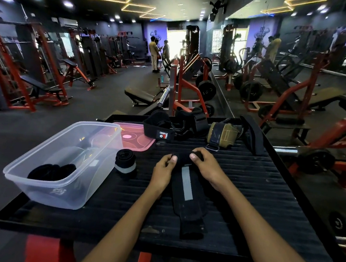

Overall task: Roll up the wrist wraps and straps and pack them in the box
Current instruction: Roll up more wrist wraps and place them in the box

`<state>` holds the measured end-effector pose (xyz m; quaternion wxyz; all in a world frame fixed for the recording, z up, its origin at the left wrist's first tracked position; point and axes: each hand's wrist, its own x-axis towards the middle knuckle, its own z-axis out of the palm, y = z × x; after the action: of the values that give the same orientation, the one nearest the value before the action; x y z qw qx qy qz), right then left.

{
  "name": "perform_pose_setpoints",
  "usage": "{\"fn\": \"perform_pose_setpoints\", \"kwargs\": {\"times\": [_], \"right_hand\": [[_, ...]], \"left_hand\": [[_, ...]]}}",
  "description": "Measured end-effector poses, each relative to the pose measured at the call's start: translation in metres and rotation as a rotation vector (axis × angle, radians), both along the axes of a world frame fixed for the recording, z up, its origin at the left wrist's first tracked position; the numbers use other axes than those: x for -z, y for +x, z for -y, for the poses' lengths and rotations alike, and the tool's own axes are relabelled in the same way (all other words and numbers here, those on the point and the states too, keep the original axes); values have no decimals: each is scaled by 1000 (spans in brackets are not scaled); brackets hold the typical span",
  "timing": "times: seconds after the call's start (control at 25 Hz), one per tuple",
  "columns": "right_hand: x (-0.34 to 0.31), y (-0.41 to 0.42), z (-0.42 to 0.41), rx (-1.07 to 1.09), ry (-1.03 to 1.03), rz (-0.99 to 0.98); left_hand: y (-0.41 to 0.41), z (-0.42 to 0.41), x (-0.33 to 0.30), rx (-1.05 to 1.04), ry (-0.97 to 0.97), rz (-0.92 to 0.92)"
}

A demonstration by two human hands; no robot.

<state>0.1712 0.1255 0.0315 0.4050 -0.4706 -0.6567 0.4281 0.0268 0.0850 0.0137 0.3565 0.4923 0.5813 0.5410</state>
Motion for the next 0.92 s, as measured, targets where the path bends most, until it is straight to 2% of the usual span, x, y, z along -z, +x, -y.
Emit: {"fn": "perform_pose_setpoints", "kwargs": {"times": [0.2,0.36,0.48,0.56,0.68,0.8,0.92], "right_hand": [[3,0,-1,-12,-108,-51],[2,0,-1,-12,-27,-55],[-1,-1,3,-48,-8,-123],[-4,-1,4,-44,-37,-100],[-2,1,2,-51,-68,-27],[0,1,0,-81,-14,-74],[-2,1,1,-110,-32,-141]], "left_hand": [[-2,2,-4,13,113,-37],[1,1,0,11,54,-8],[-1,2,-2,-39,112,-83],[-1,3,-4,-34,145,-108],[-1,3,-4,-32,133,-29],[-1,0,-2,-55,33,114],[-3,-1,-3,-79,74,34]]}}
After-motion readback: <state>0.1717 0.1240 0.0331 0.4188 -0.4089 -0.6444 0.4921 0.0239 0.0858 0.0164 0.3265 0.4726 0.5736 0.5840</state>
